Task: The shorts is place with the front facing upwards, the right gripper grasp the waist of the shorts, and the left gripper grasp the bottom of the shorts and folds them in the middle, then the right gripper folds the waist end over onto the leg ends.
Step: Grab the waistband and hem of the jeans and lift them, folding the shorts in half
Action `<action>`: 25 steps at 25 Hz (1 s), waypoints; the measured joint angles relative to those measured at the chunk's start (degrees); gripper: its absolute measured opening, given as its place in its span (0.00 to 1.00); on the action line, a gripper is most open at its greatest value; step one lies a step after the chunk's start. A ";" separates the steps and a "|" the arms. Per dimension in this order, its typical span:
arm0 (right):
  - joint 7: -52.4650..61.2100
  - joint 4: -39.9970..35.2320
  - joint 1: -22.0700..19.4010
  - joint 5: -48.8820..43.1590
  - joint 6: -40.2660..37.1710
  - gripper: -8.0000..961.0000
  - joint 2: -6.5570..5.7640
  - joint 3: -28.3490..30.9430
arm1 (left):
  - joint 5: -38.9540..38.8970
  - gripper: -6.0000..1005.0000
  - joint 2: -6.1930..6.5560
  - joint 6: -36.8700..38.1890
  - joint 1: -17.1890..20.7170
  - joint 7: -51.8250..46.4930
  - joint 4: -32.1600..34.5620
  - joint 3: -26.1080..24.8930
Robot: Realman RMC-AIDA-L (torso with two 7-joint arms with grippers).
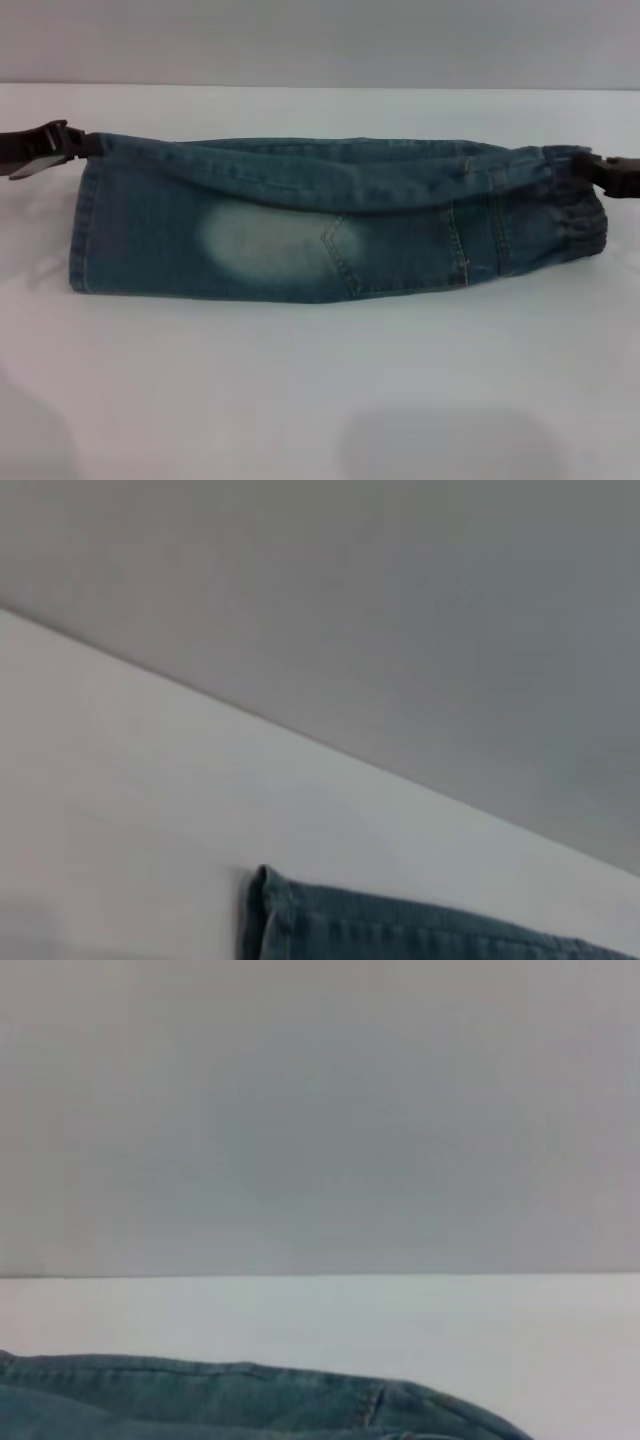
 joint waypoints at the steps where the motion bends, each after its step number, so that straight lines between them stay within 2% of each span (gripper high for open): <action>1: -0.20 -0.08 0.37 0.06 0.38 0.06 0.22 0.02 | -0.19 0.05 -0.21 -0.56 -0.10 0.43 0.04 0.02; 6: -1.41 -0.31 1.76 1.46 3.97 0.07 1.39 0.06 | -1.08 0.05 -0.51 -2.01 -0.48 1.63 0.06 0.03; 13: -5.46 1.63 1.91 6.72 7.31 0.08 1.58 0.04 | -2.48 0.05 -0.82 -4.69 -0.51 2.81 0.01 0.16; 18: -7.49 2.98 2.16 7.17 10.33 0.09 2.11 -0.27 | -2.57 0.05 -1.66 -6.43 -0.64 3.80 -0.06 1.02; 22: -9.30 4.44 2.67 7.55 12.85 0.10 2.57 -0.41 | -2.70 0.05 -3.02 -7.94 -0.65 7.95 -0.09 1.54; 25: -9.17 5.36 3.00 7.63 14.72 0.10 2.60 -0.09 | -2.78 0.05 -3.56 -8.84 -0.65 9.96 -0.14 1.54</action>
